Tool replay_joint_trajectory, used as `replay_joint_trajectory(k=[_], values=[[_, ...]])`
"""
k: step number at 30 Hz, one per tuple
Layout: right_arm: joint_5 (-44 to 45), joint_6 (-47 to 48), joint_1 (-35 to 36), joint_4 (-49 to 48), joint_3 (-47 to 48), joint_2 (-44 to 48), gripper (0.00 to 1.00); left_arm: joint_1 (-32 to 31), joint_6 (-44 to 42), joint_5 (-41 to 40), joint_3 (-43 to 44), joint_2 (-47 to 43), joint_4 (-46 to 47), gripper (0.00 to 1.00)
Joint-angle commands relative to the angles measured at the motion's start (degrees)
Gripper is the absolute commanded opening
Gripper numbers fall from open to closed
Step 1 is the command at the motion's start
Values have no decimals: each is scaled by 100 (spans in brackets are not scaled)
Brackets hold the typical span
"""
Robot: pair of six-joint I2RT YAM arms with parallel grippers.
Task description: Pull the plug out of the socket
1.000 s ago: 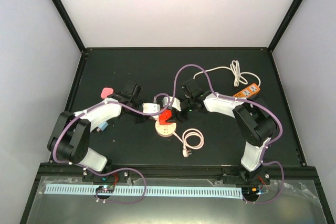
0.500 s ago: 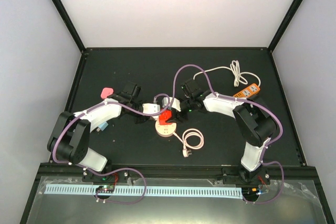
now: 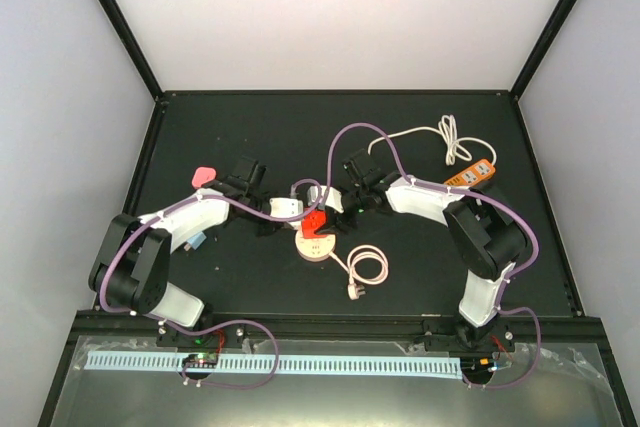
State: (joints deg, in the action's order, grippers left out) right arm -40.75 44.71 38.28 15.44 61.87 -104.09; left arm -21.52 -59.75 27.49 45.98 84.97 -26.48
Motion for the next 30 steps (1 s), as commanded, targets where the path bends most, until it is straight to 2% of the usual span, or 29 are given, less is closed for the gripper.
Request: replay_joint_trajectory(k=[1,30], values=[[225,190,-5,599,-67,-63,8,258,-352,-535,-120,-99,-250,3],[305,83,-15,561,-3,-137,7,745,-547,-562,-166,-372,-568,2]])
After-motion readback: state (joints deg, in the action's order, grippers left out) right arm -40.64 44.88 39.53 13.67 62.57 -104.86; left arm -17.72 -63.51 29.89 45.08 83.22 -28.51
